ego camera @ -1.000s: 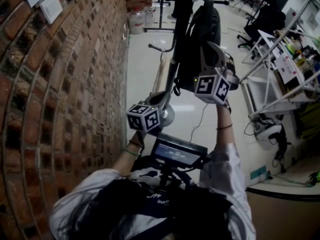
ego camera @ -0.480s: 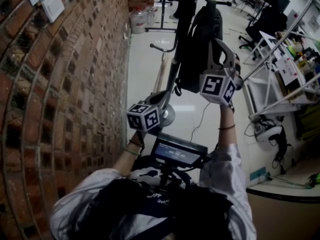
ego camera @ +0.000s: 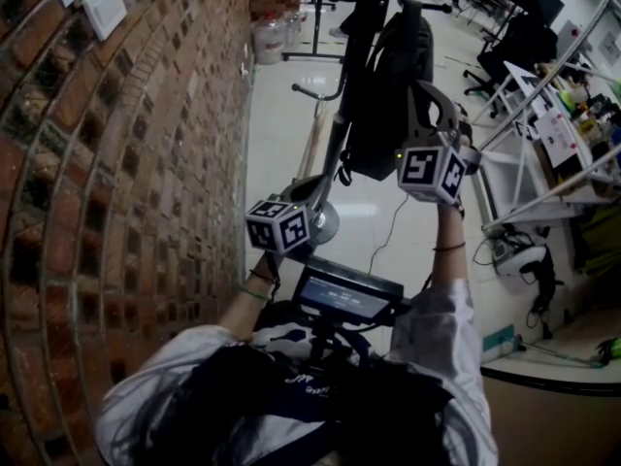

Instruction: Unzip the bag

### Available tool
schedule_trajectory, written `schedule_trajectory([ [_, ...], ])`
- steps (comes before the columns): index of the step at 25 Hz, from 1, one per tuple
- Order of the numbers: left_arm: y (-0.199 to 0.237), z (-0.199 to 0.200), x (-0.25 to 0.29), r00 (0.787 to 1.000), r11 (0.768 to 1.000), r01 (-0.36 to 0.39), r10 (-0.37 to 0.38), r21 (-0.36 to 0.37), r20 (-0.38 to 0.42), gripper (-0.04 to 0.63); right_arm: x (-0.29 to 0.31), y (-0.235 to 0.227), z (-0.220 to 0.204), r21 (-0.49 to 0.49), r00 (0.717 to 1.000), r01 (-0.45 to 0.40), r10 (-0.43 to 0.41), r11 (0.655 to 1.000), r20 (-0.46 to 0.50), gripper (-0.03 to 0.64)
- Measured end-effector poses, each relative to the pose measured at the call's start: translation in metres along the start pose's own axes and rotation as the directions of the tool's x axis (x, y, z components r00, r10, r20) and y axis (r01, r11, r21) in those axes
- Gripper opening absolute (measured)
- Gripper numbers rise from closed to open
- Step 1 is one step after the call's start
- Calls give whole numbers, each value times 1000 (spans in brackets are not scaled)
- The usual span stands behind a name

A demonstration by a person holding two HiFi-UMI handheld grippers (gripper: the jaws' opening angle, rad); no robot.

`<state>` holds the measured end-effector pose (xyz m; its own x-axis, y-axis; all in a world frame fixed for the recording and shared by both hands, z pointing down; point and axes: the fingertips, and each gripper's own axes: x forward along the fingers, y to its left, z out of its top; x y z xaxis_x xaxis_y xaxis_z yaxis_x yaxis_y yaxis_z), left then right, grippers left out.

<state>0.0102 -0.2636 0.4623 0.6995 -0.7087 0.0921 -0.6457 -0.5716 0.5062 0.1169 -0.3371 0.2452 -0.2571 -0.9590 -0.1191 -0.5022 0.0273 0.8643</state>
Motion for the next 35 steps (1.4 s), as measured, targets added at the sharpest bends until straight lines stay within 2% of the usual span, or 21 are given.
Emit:
schedule_trajectory([
  [12,5,-2,1,1000,1000,-6,6,-1,-5,8,-11,20,-3,-39,1000,-24,24,999,-5,9],
  [35,0,-2,8,1000,1000,-3,3,1,-18,8,-27,64,-23,-14,994,-104,104,994,-29,9],
])
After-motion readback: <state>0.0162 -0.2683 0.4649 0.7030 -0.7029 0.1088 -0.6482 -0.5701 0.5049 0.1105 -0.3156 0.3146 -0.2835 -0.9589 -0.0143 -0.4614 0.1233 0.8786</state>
